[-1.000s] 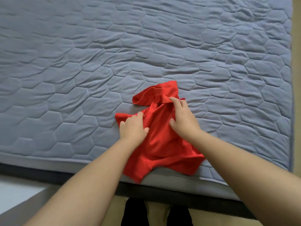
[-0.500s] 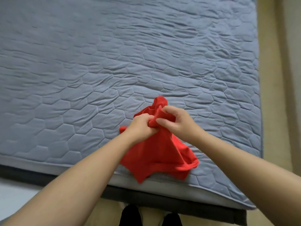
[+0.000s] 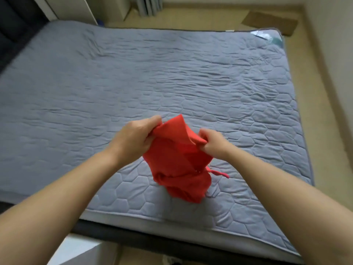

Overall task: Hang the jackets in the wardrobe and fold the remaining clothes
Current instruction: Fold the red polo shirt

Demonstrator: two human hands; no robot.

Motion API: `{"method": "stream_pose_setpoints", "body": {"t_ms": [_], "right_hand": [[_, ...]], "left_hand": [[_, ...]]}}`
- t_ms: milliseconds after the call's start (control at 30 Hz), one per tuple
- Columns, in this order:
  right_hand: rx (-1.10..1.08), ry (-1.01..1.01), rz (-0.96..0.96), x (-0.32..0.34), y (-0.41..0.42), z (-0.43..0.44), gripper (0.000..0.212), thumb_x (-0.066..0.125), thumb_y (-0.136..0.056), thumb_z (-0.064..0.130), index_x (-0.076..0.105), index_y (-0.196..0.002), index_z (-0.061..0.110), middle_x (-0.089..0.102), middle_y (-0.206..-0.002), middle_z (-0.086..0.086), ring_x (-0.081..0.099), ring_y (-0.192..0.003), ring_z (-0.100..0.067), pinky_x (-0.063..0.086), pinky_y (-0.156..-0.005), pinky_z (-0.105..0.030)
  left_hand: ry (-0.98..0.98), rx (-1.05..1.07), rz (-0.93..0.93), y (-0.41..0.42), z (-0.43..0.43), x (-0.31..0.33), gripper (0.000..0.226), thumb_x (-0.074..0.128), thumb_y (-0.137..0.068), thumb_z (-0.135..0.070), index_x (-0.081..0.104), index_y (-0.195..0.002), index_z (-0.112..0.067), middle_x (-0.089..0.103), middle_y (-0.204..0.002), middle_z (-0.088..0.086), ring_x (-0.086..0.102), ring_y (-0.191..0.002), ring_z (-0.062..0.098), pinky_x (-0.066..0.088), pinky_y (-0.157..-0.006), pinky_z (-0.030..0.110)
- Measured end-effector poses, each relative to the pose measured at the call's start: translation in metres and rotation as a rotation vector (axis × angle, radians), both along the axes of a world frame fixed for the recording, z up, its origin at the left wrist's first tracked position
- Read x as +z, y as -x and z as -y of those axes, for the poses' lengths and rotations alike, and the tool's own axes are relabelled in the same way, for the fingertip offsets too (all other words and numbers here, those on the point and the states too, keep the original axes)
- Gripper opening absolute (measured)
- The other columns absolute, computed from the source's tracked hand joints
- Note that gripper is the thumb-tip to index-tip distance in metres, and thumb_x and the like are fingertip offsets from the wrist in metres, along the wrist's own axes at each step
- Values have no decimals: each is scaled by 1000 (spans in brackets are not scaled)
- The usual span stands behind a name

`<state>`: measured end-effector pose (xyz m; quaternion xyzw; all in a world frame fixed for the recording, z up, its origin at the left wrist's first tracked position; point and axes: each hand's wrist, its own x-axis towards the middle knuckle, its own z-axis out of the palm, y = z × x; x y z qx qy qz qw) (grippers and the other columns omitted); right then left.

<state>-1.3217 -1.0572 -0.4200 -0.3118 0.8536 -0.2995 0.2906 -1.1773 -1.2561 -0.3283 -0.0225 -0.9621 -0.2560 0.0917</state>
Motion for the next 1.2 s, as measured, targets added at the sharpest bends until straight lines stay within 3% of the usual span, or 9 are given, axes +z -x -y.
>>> {"method": "stream_pose_setpoints", "body": {"t_ms": [200, 333, 500, 600, 733, 900, 1033, 1100, 1200], "right_hand": [[-312, -46, -132, 107, 24, -26, 25, 49, -80, -2, 58, -84, 20, 57, -71, 1, 53, -67, -20, 37, -54, -27], [-281, 6, 114, 190, 16, -53, 22, 51, -86, 0, 58, -76, 19, 50, -64, -1, 47, -58, -14, 36, -52, -24], [-334, 3, 344, 275, -15, -89, 12, 52, -90, 10, 64, -87, 13, 59, -59, -2, 54, -42, -9, 46, -44, -17], [-395, 32, 580, 326, -31, -113, 13, 58, -90, 24, 63, -89, 12, 69, -68, -6, 64, -51, -15, 58, -61, -30], [-302, 4, 734, 372, -29, -136, 30, 63, -74, 39, 65, -88, 12, 71, -75, -9, 68, -55, -16, 60, -58, -31], [-309, -199, 645, 330, 22, -123, 35, 63, -83, 47, 65, -101, 17, 74, -87, -5, 71, -70, -15, 60, -71, -32], [-417, -346, 262, 221, 85, -91, 64, 71, -74, 58, 62, -116, 12, 66, -115, -8, 63, -102, -26, 52, -92, -38], [-498, -262, -39, 174, 109, -75, 60, 71, -81, 45, 56, -129, 12, 60, -126, -13, 55, -116, -30, 45, -97, -34], [-438, -169, -213, 80, 123, -58, 69, 67, -85, 22, 34, -146, 19, 50, -138, -14, 47, -127, -32, 40, -103, -40]], "left_hand": [[129, 156, -83, -28, 36, 74, 27, 35, -87, -39, 48, -105, -24, 68, -81, 23, 65, -73, 44, 45, -57, 38], [-38, 196, 36, -37, 36, 118, 43, 44, -87, -32, 63, -114, -5, 70, -98, 12, 67, -91, 26, 44, -71, 32], [-272, 110, 393, -44, 27, 181, 29, 55, -73, -52, 70, -90, -34, 71, -89, -9, 57, -77, -4, 50, -85, 33], [-408, 32, 599, -51, 18, 221, 61, 72, -43, -75, 72, -91, -37, 74, -91, -9, 65, -81, 6, 53, -81, 28], [-532, -16, 896, -41, 10, 251, 75, 86, -40, -58, 73, -99, -13, 73, -100, 11, 70, -90, 26, 57, -82, 37], [-468, 144, 1027, 26, 6, 221, 55, 83, -62, -40, 70, -105, -9, 72, -102, 12, 70, -90, 23, 56, -85, 37], [-66, 395, 797, 109, -6, 118, 24, 58, -91, -22, 67, -105, -6, 68, -97, 12, 64, -98, 29, 50, -78, 30], [-11, 555, 576, 136, -20, 67, 25, 52, -89, -17, 62, -111, -10, 65, -113, 17, 59, -109, 33, 47, -85, 33], [-95, 606, 546, 158, -48, -34, 48, 51, -87, -19, 41, -133, -12, 53, -133, 19, 50, -123, 35, 42, -101, 42]]}}
